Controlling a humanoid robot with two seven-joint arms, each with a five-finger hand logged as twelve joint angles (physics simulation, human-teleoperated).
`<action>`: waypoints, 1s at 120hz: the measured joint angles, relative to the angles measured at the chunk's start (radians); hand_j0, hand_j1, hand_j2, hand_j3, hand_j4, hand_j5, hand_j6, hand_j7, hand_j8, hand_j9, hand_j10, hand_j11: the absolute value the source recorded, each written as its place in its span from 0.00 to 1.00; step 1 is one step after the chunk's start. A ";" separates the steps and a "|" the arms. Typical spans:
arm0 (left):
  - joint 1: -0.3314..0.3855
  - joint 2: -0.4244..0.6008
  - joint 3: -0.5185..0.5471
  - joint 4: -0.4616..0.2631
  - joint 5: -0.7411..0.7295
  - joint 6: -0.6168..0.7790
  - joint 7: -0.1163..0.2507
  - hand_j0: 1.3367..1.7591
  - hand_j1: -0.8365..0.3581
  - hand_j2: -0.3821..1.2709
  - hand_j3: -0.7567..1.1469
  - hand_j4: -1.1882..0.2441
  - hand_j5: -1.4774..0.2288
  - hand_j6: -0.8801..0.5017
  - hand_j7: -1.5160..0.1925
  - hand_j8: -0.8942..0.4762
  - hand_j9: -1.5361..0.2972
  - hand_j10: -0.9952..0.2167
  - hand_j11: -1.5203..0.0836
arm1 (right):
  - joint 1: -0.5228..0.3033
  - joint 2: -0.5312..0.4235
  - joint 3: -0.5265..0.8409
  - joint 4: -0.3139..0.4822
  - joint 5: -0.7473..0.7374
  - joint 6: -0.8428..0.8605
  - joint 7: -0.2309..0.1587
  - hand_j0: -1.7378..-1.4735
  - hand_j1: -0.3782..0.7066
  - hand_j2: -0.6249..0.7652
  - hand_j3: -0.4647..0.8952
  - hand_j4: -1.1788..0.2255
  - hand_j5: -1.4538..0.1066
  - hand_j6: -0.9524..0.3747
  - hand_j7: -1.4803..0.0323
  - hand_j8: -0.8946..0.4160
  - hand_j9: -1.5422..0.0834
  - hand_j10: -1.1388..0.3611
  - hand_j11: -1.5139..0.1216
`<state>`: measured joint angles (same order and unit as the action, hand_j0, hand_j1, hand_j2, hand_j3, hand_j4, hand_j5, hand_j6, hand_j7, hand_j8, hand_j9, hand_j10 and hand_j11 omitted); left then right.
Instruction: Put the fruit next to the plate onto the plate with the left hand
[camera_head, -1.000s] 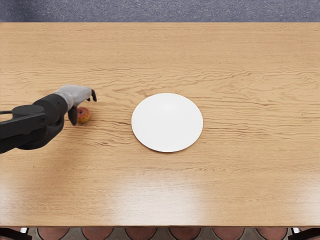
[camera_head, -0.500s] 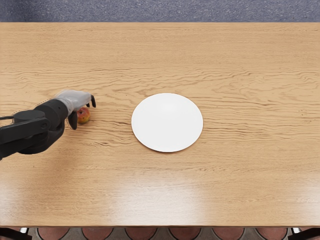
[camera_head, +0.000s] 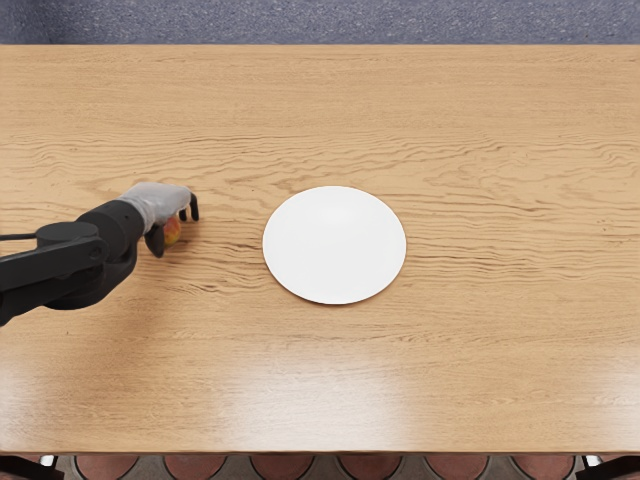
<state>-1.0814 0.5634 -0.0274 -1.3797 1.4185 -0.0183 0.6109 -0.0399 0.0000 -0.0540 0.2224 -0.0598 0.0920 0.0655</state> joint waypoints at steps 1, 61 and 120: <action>0.000 0.001 0.000 0.000 0.000 0.000 0.000 0.76 0.55 0.29 0.40 0.52 0.53 0.31 0.55 0.33 0.52 0.45 0.59 | 0.000 0.000 0.000 0.000 0.000 0.000 0.000 0.30 0.04 0.45 0.34 0.83 0.92 0.71 0.97 0.67 0.94 0.75 0.91; 0.006 0.033 -0.002 -0.008 0.000 0.004 0.001 0.76 0.45 0.32 0.40 0.44 0.44 0.31 0.46 0.25 0.44 0.36 0.50 | 0.000 0.000 0.000 0.000 0.000 0.000 0.000 0.30 0.04 0.45 0.34 0.83 0.92 0.71 0.97 0.67 0.94 0.75 0.91; 0.028 0.033 0.000 0.000 0.005 0.010 0.001 0.74 0.52 0.29 0.40 0.35 0.41 0.28 0.39 0.22 0.35 0.28 0.39 | 0.000 0.000 0.000 0.000 0.000 0.000 0.000 0.30 0.04 0.45 0.34 0.83 0.92 0.71 0.97 0.67 0.94 0.75 0.91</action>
<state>-1.0539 0.5966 -0.0278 -1.3794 1.4240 -0.0084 0.6115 -0.0399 0.0000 -0.0538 0.2224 -0.0597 0.0920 0.0657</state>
